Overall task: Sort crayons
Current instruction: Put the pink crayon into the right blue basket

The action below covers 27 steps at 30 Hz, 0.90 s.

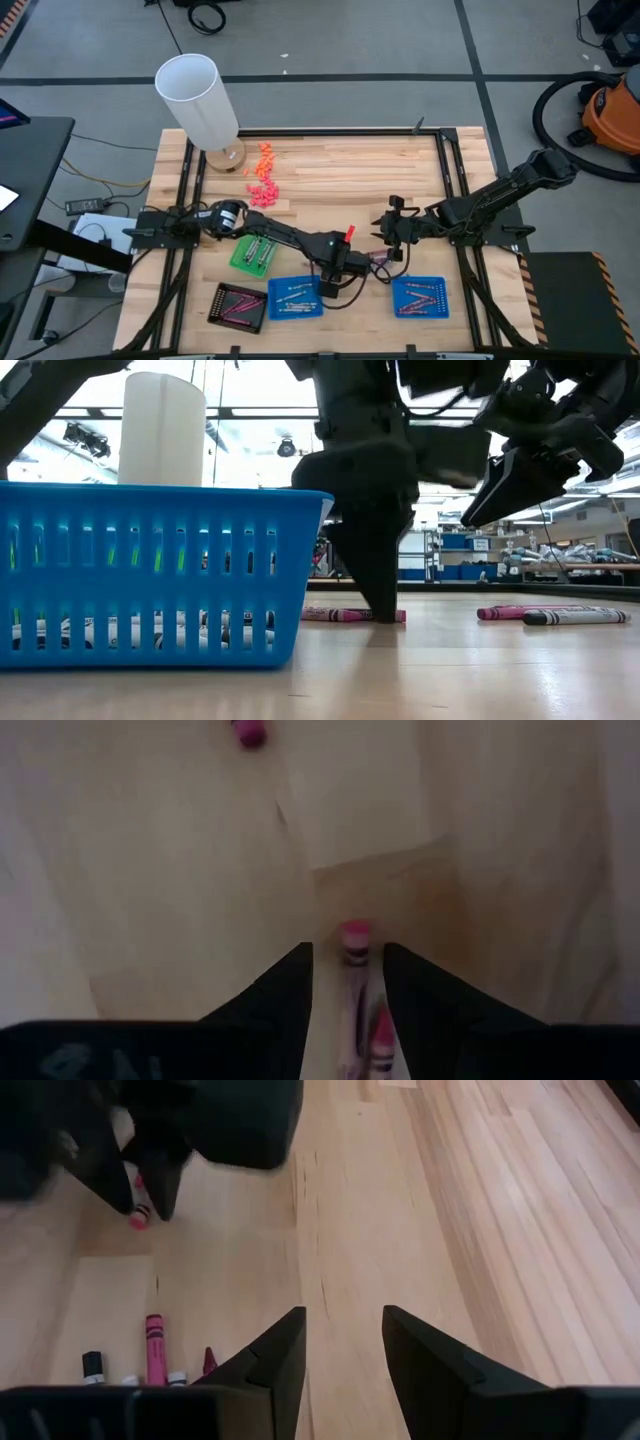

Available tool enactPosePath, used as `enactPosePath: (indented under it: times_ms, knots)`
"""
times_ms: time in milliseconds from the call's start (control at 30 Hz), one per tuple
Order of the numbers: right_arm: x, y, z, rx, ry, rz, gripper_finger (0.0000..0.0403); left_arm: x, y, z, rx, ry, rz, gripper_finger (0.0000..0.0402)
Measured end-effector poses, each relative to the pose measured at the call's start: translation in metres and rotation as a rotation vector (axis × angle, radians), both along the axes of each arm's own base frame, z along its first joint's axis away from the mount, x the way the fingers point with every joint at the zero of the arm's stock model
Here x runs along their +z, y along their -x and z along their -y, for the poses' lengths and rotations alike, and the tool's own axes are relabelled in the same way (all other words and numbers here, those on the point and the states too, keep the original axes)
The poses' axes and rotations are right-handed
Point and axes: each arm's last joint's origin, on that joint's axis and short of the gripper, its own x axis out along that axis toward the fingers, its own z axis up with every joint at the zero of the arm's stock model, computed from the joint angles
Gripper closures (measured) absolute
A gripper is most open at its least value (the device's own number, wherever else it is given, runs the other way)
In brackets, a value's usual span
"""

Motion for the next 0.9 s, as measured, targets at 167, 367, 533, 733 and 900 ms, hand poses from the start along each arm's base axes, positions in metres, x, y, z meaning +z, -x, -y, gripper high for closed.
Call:
enactPosePath:
  times_ms: [167, 367, 533, 733, 900]
  knots:
    - [0.0, 0.0, 0.0, 0.002, -0.002, 0.001, 0.0259, -0.004, -0.002, -0.003, 0.009, -0.008, 0.0, 0.0277]
    - [0.0, 0.0, 0.0, 0.005, 0.002, 0.001, 0.0259, -0.006, -0.002, -0.006, 0.014, 0.012, -0.012, 0.0344]
    - [0.0, 0.0, 0.0, 0.006, 0.003, -0.001, 0.0259, -0.005, -0.002, -0.008, 0.021, 0.005, -0.012, 0.039]
    - [-0.004, 0.005, 0.002, 0.002, 0.031, -0.065, 0.0259, 0.007, 0.0, -0.014, 0.049, -0.052, 0.013, 0.0384]
    - [-0.005, 0.007, 0.003, -0.025, 0.048, -0.082, 0.0259, 0.041, 0.002, -0.023, 0.075, -0.117, 0.112, 0.0384]
